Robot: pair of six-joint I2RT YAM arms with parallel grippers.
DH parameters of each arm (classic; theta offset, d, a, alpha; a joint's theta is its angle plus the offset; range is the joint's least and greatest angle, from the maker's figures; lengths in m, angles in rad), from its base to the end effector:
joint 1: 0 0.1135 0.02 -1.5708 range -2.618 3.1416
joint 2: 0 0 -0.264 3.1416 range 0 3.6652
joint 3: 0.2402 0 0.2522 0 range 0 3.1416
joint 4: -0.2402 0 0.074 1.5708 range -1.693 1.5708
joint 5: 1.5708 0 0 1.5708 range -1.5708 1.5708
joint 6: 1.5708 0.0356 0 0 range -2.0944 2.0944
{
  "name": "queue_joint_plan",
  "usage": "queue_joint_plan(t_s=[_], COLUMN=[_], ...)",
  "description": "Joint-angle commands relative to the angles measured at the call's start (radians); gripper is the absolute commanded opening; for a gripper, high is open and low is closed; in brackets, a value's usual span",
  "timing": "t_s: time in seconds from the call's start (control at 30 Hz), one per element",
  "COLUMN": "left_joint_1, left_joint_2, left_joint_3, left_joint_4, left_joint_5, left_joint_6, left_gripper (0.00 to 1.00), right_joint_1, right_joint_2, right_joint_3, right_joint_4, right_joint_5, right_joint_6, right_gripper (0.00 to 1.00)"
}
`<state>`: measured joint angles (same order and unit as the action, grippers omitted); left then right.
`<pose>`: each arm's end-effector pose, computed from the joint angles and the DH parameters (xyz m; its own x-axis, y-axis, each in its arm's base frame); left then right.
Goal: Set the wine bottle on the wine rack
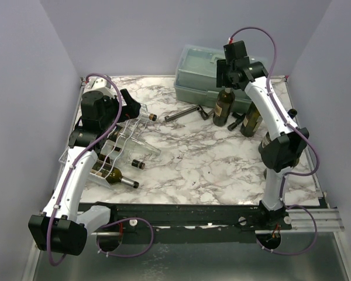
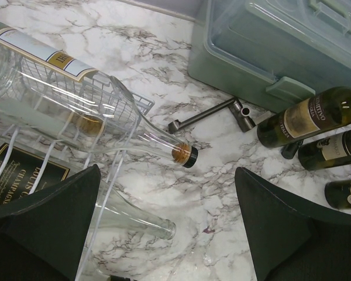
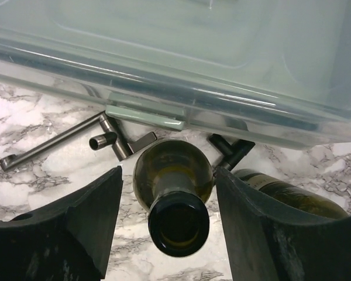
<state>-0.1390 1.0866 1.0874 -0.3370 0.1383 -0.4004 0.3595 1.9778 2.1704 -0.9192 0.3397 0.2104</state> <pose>0.2421 -0.0388 0.3713 -0.4046 -0.3332 -0.8516 0.1177 0.9045 -0.4098 0.4103 0.1415 0.3903 -0.6287 -0.0259 -0.7772 0.0335 0.9976 -0.0604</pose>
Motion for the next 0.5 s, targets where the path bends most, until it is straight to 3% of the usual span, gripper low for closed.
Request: queue_joint_plan(t_s=[0.0, 0.47], left_joint_1=[-0.001, -0.001], left_joint_2=[0.005, 0.006], left_joint_3=[-0.003, -0.003], left_joint_4=[0.02, 0.021], left_joint_5=[0.024, 0.026], left_joint_6=[-0.003, -0.005], left_gripper=[0.99, 0.99], right_joint_1=[-0.012, -0.03], right_joint_2=[0.037, 0.082], right_joint_3=[0.058, 0.119], right_joint_4=[-0.089, -0.114], right_joint_5=[-0.052, -0.062], right_joint_6=[0.004, -0.002], right_gripper=[0.68, 0.64])
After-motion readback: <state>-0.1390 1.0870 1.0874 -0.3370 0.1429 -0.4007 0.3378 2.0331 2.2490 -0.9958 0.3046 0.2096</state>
